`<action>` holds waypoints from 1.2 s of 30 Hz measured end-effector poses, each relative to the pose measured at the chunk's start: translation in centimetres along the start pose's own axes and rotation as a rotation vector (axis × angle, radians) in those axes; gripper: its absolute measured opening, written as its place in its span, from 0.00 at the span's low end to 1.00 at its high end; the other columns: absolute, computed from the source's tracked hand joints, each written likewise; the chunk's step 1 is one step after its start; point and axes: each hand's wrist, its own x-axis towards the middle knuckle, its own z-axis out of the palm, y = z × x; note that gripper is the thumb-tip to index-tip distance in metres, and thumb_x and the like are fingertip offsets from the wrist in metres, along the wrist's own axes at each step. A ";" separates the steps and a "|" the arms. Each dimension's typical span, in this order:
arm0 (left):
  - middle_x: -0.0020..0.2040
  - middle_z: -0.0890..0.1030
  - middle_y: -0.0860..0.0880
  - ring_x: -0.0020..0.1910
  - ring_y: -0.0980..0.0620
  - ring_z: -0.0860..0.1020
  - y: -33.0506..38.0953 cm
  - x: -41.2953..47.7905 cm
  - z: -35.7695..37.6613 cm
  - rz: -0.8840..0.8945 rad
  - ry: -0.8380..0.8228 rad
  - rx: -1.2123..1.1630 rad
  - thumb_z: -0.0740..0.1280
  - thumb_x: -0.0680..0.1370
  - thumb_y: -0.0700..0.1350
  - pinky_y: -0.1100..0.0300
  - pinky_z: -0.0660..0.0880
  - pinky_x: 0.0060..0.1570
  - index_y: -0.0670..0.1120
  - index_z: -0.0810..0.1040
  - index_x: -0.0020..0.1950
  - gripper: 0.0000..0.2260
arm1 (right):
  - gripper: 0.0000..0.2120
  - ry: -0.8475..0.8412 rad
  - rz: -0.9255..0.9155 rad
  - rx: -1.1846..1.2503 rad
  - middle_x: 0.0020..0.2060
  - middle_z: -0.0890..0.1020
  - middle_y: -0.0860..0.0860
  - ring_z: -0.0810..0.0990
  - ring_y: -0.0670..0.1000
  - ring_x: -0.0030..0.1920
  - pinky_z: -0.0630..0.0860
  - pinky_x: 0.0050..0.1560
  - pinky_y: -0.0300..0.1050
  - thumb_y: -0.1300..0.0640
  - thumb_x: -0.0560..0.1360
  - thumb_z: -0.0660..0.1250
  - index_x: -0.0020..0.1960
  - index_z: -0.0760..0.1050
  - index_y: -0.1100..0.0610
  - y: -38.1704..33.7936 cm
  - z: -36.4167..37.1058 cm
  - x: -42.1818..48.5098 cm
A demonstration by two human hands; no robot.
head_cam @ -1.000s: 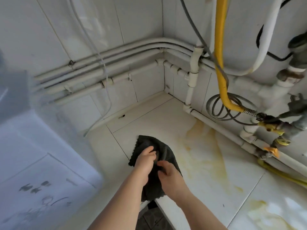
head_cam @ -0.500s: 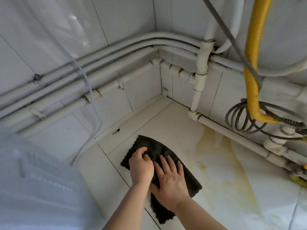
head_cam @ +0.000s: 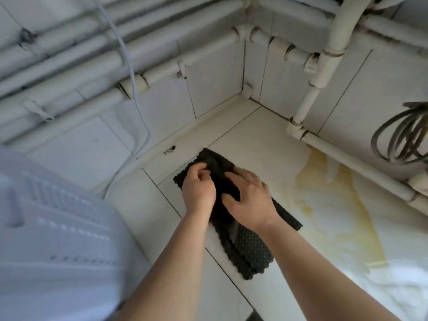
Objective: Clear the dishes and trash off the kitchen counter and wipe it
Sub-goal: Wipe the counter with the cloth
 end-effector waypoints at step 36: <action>0.61 0.77 0.46 0.62 0.49 0.75 -1.1 4.9 2.3 0.172 0.384 -0.138 0.59 0.77 0.34 0.52 0.71 0.66 0.43 0.76 0.64 0.16 | 0.30 -0.099 -0.164 -0.519 0.78 0.41 0.52 0.37 0.52 0.77 0.37 0.75 0.57 0.40 0.80 0.43 0.78 0.40 0.51 -1.4 4.4 13.5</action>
